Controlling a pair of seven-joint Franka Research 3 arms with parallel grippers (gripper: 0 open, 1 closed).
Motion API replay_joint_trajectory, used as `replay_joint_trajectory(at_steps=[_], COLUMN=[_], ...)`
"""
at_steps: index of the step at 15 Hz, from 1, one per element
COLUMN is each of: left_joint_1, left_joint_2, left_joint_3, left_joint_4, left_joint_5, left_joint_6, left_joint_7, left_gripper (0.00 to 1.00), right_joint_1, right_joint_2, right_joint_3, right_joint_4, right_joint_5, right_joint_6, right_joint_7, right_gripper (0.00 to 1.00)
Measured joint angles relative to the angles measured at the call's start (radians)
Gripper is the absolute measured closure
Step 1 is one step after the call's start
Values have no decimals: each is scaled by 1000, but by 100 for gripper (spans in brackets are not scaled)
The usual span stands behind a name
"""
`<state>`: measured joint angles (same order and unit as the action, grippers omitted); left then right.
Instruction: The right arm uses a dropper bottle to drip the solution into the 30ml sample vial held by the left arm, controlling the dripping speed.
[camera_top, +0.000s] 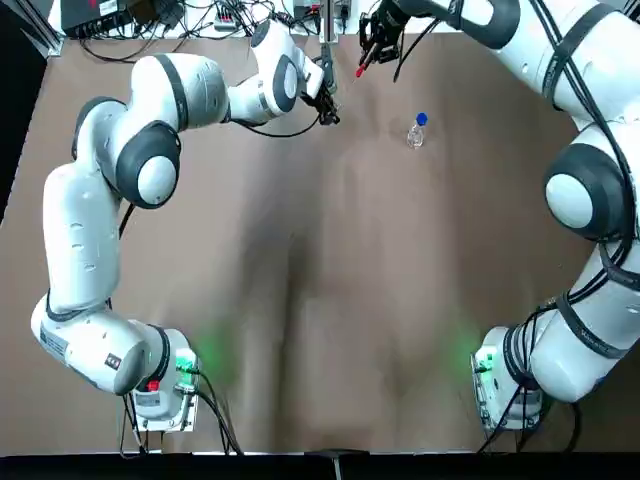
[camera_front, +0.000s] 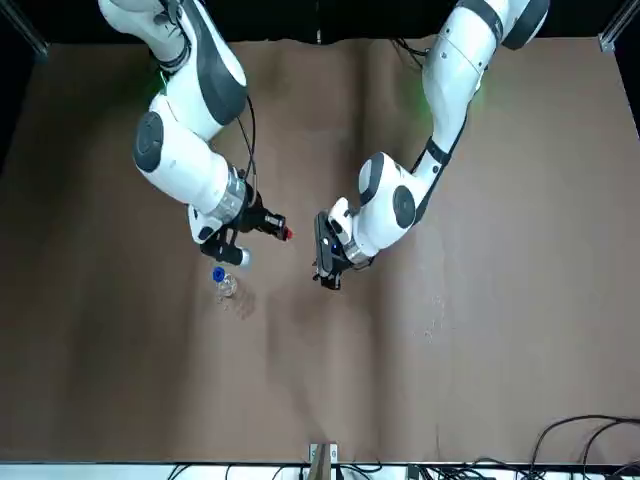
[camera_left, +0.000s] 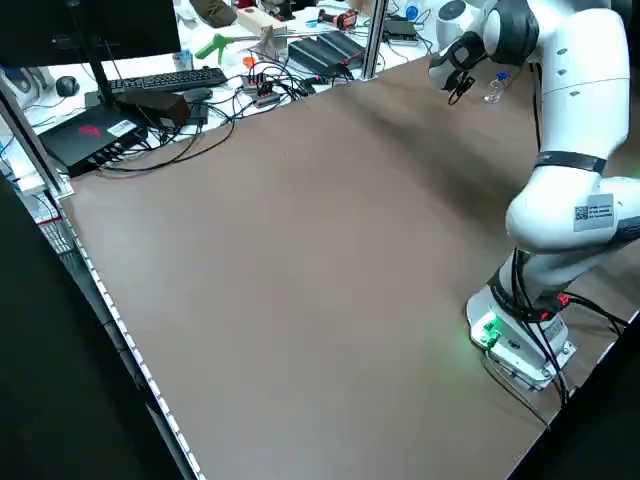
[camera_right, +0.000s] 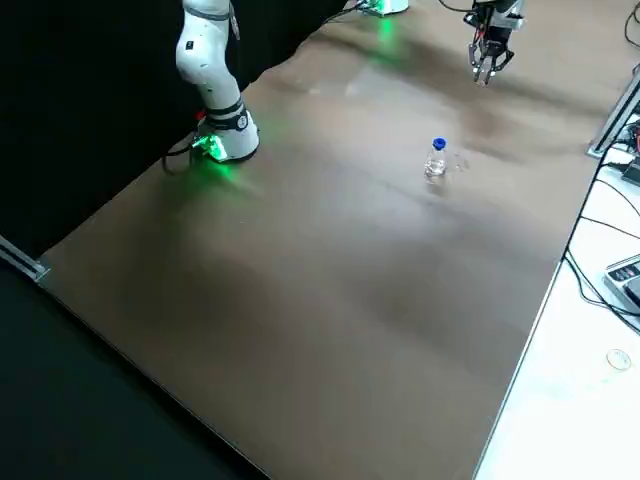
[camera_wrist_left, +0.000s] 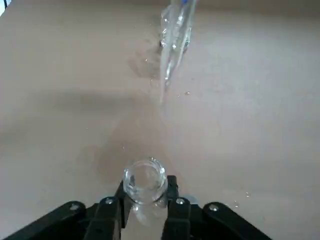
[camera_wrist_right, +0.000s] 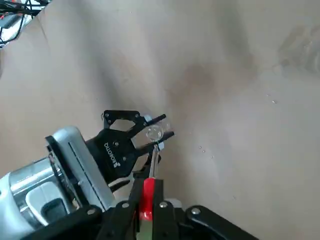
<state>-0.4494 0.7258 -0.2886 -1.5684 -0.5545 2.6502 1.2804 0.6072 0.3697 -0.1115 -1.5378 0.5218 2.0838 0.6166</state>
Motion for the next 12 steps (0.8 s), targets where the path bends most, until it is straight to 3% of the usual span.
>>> replay_joint_trajectory(at_steps=[12], left_joint_1=[0], left_joint_2=[0], left_joint_3=[1], left_joint_4=[0], left_joint_5=[0], left_joint_6=[1], left_joint_7=[-31], left_gripper=[69], right_joint_1=[31], right_joint_2=[41], right_joint_3=[0], right_joint_4=[0], right_joint_5=[0], right_joint_6=[68], right_joint_7=[0], right_gripper=[89])
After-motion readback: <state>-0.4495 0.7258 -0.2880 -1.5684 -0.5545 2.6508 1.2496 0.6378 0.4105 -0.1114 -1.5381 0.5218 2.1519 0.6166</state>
